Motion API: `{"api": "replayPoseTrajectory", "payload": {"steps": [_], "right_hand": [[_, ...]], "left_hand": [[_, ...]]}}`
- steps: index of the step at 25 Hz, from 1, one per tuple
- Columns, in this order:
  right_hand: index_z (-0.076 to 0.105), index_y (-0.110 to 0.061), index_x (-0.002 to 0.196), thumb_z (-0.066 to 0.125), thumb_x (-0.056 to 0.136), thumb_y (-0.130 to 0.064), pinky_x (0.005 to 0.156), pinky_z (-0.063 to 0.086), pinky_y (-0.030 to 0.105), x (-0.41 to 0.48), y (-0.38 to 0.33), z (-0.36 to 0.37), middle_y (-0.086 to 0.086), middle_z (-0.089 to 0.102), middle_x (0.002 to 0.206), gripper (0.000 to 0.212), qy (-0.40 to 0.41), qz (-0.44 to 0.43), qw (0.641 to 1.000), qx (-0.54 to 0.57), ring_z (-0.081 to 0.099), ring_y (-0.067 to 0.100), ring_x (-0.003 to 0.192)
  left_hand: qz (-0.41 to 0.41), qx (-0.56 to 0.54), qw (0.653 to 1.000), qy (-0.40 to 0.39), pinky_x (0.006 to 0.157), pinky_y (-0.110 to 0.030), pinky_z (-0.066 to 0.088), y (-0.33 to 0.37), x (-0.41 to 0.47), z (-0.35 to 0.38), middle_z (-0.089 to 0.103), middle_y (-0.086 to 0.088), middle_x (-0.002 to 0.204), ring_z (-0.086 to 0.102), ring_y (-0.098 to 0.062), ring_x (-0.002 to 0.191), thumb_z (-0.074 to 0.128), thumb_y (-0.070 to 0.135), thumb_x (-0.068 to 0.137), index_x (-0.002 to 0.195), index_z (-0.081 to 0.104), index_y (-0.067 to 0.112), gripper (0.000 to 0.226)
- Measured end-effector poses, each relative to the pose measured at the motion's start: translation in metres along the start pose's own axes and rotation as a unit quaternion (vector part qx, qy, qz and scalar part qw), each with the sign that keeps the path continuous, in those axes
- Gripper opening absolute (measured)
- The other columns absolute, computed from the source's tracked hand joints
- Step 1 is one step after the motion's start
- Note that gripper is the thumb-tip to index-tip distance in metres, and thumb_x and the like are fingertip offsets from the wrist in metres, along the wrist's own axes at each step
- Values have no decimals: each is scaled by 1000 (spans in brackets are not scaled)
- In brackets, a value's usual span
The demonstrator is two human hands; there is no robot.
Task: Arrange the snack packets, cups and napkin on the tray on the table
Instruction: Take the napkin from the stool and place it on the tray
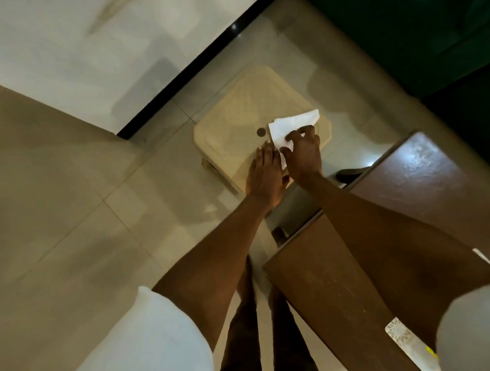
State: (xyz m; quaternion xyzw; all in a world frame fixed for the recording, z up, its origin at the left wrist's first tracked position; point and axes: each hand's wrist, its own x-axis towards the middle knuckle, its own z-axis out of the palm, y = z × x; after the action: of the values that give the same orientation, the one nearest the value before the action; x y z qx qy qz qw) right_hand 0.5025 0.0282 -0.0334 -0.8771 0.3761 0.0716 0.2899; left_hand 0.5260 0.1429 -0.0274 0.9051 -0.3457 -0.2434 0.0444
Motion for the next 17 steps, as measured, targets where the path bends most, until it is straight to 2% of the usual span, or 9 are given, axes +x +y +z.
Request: {"api": "replayPoseTrajectory", "payload": {"steps": [4, 6, 7, 8, 10, 11, 12, 14, 17], "right_hand": [[48, -10, 131, 71, 87, -8, 101, 53, 46, 9, -19, -5, 13, 45, 141, 50, 69, 202, 946, 245, 57, 34, 121], [43, -11, 136, 80, 81, -4, 99, 55, 43, 13, -28, -10, 11, 41, 143, 67, 85, 271, 912, 295, 59, 33, 119], [42, -12, 137, 84, 77, -3, 99, 56, 42, 9, -30, -16, 11, 40, 144, 73, 87, 290, 897, 322, 59, 33, 120], [41, -13, 137, 86, 75, -3, 99, 57, 43, -2, -30, -26, 11, 41, 145, 78, 90, 296, 887, 344, 58, 32, 121], [41, -12, 139, 88, 73, -2, 98, 58, 42, -27, -30, -50, 13, 50, 142, 81, 96, 272, 883, 370, 60, 30, 119], [41, -10, 140, 87, 73, 0, 95, 58, 41, -43, -28, -65, 13, 56, 139, 82, 101, 254, 882, 384, 63, 29, 115], [41, -9, 141, 86, 74, 1, 91, 59, 39, -59, -25, -84, 12, 61, 134, 82, 106, 241, 877, 403, 65, 26, 110], [41, -8, 143, 85, 76, 4, 81, 60, 34, -89, -21, -133, 8, 66, 123, 81, 114, 219, 857, 452, 66, 22, 101], [44, -5, 142, 85, 76, 7, 80, 64, 36, -128, -12, -222, 8, 69, 118, 79, 105, 191, 836, 503, 71, 22, 101]], "left_hand": [[1, -60, 998, 6, 130, -39, 17, -1, 0, -1, 19, -14, 170, 15, -27, 160, 54, 34, 104, 163, 18, 7, 74], [-57, -242, 968, 36, 124, -36, 31, 4, 1, -16, 40, -20, 160, 35, -30, 152, 55, 16, 102, 154, 37, 0, 57], [-114, -363, 924, 40, 116, -37, 41, 9, 2, -26, 52, -23, 150, 48, -34, 143, 55, 8, 100, 146, 47, -4, 48], [-186, -482, 855, 38, 107, -37, 50, 15, 0, -38, 59, -24, 141, 57, -38, 133, 56, 5, 99, 139, 53, -7, 42], [-289, -676, 678, 2, 95, -39, 55, 24, -6, -63, 65, -16, 129, 70, -35, 108, 63, 15, 99, 133, 57, -7, 42], [-295, -711, 638, -26, 88, -37, 56, 31, -13, -77, 66, -13, 120, 72, -28, 95, 69, 25, 96, 134, 57, -5, 49], [-286, -716, 635, -44, 89, -37, 58, 42, -20, -92, 68, -13, 119, 72, -27, 96, 75, 32, 92, 139, 55, -3, 62], [-244, -718, 648, -70, 108, -45, 51, 63, -39, -125, 62, -19, 141, 64, -33, 126, 83, 36, 85, 152, 41, 0, 87], [-175, -750, 625, -128, 108, -48, 53, 104, -71, -178, 64, -22, 138, 66, -36, 124, 85, 24, 84, 153, 37, 0, 87]]}}
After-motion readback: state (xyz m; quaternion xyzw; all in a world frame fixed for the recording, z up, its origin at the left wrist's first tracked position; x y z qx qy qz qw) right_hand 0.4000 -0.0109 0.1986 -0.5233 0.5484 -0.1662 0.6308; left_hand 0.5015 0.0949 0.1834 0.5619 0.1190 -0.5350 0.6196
